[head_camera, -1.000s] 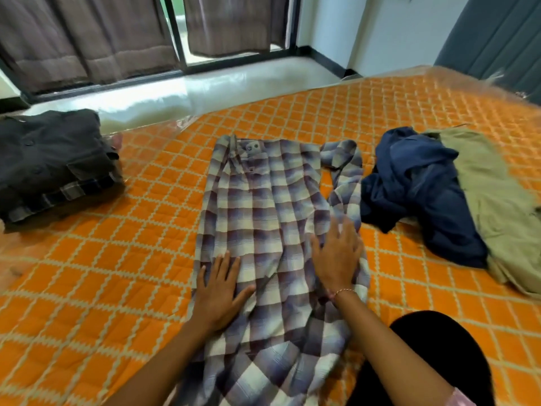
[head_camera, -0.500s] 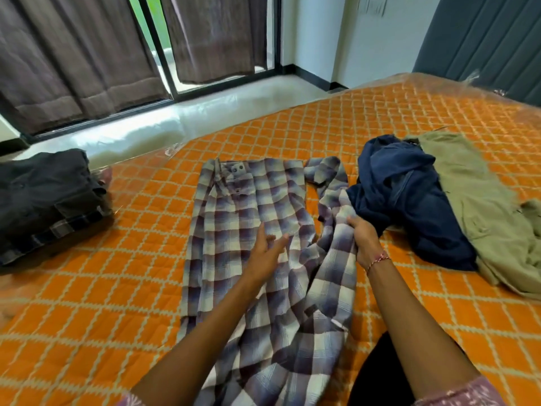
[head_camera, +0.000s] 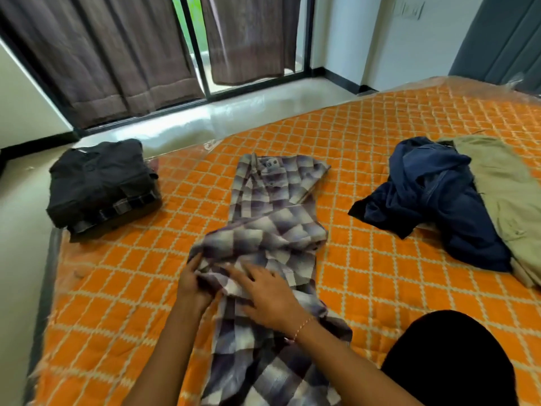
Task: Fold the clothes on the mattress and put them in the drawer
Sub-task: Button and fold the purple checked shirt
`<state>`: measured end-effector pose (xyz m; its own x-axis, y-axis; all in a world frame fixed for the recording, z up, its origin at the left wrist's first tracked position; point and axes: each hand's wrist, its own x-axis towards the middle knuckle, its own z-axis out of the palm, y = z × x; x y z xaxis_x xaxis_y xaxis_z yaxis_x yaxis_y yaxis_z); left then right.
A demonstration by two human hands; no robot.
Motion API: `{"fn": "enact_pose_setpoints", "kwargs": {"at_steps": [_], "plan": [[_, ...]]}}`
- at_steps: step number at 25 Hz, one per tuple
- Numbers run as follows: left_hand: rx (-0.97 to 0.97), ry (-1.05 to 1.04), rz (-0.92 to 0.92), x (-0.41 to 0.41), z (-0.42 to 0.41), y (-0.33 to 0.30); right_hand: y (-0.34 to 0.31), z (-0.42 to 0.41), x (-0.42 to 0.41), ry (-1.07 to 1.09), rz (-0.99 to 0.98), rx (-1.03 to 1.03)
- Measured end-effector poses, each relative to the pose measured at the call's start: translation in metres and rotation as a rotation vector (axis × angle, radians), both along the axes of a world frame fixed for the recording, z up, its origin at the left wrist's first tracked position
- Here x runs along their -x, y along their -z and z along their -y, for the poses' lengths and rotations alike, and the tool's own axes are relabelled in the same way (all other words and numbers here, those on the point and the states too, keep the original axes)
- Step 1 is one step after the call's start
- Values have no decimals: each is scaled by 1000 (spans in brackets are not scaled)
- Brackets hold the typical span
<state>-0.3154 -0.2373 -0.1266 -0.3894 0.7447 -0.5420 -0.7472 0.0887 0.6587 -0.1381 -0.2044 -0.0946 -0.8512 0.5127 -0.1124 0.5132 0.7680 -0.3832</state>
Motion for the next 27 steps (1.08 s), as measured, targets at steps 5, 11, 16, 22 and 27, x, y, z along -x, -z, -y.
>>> {"fn": "enact_pose_setpoints", "kwargs": {"at_steps": [5,11,16,22,27], "plan": [[207,-193,-398,-29,24,4,15,14,-31,236,188,-76],[512,-462,-216,11,24,-6,2,32,-15,20,89,49],[685,-292,-424,-9,35,12,9,44,-38,105,343,-112],[795,-54,-860,-35,40,20,-11,32,-52,39,656,296],[541,55,-1236,-23,10,5,1,5,-41,126,370,483]]}}
